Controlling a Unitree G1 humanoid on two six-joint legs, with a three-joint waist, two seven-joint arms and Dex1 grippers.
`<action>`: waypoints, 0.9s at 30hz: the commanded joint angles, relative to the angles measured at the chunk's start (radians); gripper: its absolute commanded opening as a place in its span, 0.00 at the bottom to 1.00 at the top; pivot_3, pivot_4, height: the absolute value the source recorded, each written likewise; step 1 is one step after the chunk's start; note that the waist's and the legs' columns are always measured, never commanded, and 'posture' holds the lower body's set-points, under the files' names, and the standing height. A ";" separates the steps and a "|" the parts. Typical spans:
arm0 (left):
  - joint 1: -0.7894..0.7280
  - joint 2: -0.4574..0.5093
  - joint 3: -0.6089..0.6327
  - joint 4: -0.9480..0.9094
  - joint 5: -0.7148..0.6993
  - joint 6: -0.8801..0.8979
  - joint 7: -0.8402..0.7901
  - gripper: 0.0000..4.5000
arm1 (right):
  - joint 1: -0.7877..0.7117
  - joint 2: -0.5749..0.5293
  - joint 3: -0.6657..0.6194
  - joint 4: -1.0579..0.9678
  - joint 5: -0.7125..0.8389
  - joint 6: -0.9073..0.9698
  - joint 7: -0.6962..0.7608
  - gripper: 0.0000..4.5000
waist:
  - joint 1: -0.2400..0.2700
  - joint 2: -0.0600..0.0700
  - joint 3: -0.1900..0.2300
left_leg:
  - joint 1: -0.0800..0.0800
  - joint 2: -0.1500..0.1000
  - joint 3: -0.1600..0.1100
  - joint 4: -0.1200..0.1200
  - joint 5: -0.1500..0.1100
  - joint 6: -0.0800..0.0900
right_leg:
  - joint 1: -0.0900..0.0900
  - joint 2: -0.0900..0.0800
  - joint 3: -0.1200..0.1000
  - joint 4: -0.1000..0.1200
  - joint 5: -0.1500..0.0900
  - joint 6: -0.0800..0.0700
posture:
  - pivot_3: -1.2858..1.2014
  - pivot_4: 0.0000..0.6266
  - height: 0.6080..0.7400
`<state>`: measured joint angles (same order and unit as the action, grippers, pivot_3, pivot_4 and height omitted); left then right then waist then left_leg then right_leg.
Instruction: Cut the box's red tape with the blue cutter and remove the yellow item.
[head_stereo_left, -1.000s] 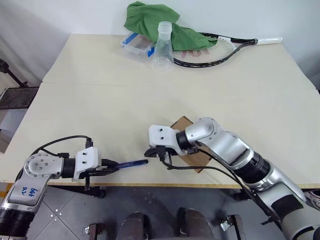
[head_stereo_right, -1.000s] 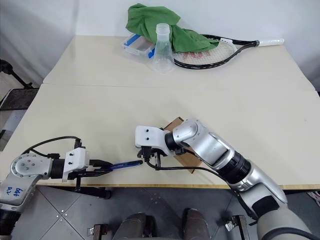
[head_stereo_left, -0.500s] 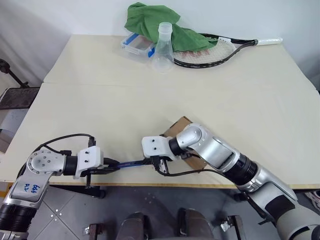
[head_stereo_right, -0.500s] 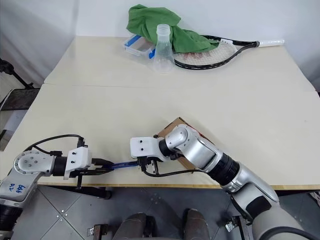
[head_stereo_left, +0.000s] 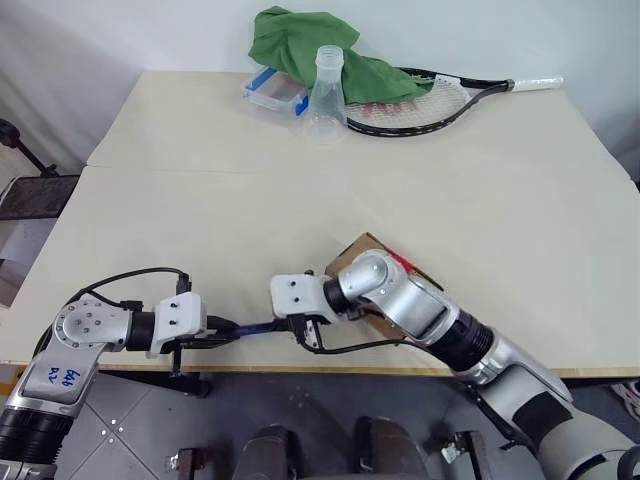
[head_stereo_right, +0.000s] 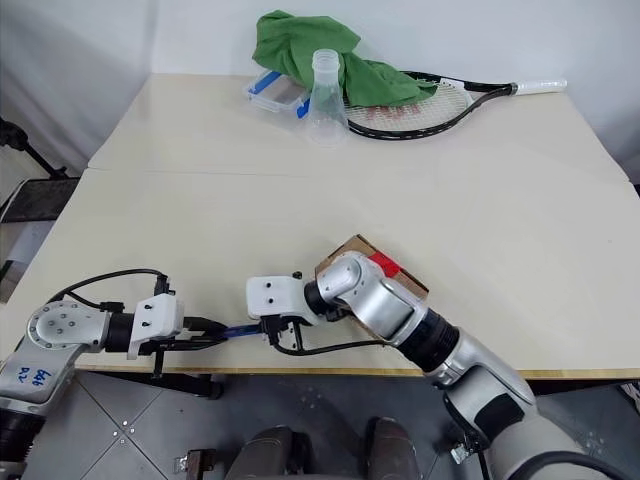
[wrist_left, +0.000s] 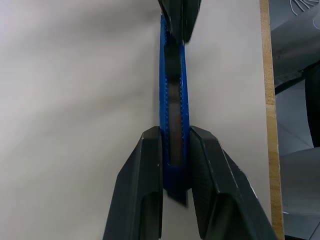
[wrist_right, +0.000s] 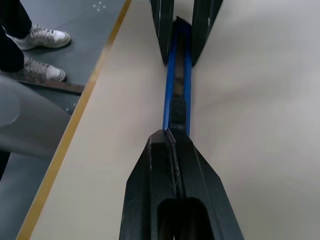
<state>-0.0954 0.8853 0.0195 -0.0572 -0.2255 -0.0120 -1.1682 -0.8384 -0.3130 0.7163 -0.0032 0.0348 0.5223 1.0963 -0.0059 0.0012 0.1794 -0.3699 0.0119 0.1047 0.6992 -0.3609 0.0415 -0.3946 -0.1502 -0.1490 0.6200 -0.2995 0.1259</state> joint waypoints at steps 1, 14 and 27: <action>0.022 0.005 -0.040 -0.013 0.028 -0.001 -0.016 0.09 | 0.007 0.026 0.009 0.031 -0.031 -0.002 -0.012 0.00 | 0.000 0.000 0.000 | 0.000 0.000 0.000 0.000 0.000 0.000 | 0.000 0.000 0.000 0.000 0.000 0.000 | 0.52 0.24 1.00; 0.028 -0.004 -0.033 -0.027 0.027 0.002 0.006 0.09 | -0.001 0.079 -0.019 0.057 -0.038 -0.011 -0.003 0.00 | -0.001 0.000 0.000 | 0.000 0.000 -0.001 0.000 0.000 0.000 | 0.000 0.000 0.001 0.000 0.000 0.000 | 0.52 0.24 1.00; 0.035 -0.177 0.152 0.021 -0.002 -0.257 0.224 0.09 | -0.043 -0.197 -0.505 -0.299 0.361 0.545 0.026 0.00 | 0.001 0.001 0.001 | -0.004 0.000 -0.007 0.000 -0.001 0.000 | -0.001 -0.001 -0.002 -0.001 0.000 0.000 | 0.52 0.24 1.00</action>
<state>-0.0463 0.7211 0.1541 -0.0356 -0.2321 -0.2233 -0.9743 -0.8686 -0.5153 0.2341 -0.2686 0.3582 1.0340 1.1336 -0.0045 0.0026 0.1801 -0.3737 0.0115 0.0985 0.6987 -0.3617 0.0413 -0.3953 -0.1512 -0.1510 0.6189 -0.2994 0.1255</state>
